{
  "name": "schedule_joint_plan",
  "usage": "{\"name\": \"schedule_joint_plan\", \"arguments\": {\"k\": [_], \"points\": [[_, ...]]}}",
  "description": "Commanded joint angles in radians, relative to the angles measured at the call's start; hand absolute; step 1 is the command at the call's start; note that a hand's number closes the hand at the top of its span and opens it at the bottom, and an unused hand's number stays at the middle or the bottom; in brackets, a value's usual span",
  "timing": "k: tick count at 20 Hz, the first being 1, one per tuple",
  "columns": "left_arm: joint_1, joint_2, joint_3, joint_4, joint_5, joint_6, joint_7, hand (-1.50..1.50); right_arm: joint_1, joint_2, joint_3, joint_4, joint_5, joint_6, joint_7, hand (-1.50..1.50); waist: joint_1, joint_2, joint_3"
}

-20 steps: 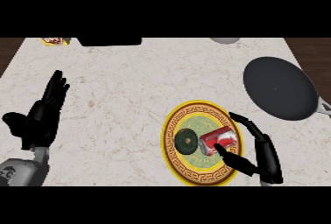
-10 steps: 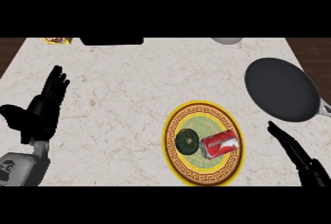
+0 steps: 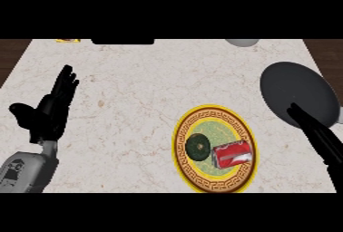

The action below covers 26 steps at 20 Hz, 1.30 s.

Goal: Pick the squash from the plate and place it in the pan

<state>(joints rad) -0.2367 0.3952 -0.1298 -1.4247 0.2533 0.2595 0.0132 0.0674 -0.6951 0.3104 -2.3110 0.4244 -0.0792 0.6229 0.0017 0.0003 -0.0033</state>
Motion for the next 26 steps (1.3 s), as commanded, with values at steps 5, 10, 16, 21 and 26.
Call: {"name": "schedule_joint_plan", "arguments": {"k": [5, 10, 16, 21, 26], "points": [[0.017, -0.051, 0.009, 0.036, -0.045, -0.016, -0.039, 0.0, -0.331, 0.181, 0.124, 0.032, 0.001, 0.185, 0.295, -1.5, 0.006, 0.001, 0.002], [-0.019, -0.066, 0.027, 0.049, -0.062, -0.027, -0.017, 0.0, -0.37, 0.35, 0.248, 0.113, 0.087, 0.164, 0.3, -1.5, 0.001, -0.001, 0.003], [0.003, -0.085, 0.026, -0.033, -0.105, -0.008, 0.022, 0.0, -0.335, 0.395, 0.261, 0.223, 0.162, 0.213, 0.317, -1.5, -0.001, -0.001, 0.003], [-0.009, -0.064, 0.095, 0.018, -0.075, -0.091, 0.02, 0.0, -0.376, 0.496, 0.242, 0.322, 0.24, 0.208, 0.334, -1.5, -0.001, 0.0, 0.003], [0.035, -0.095, 0.076, -0.095, -0.121, -0.049, 0.08, 0.0, -0.268, 0.451, 0.196, 0.267, 0.223, 0.278, 0.335, -1.5, -0.002, -0.002, 0.003]]}}
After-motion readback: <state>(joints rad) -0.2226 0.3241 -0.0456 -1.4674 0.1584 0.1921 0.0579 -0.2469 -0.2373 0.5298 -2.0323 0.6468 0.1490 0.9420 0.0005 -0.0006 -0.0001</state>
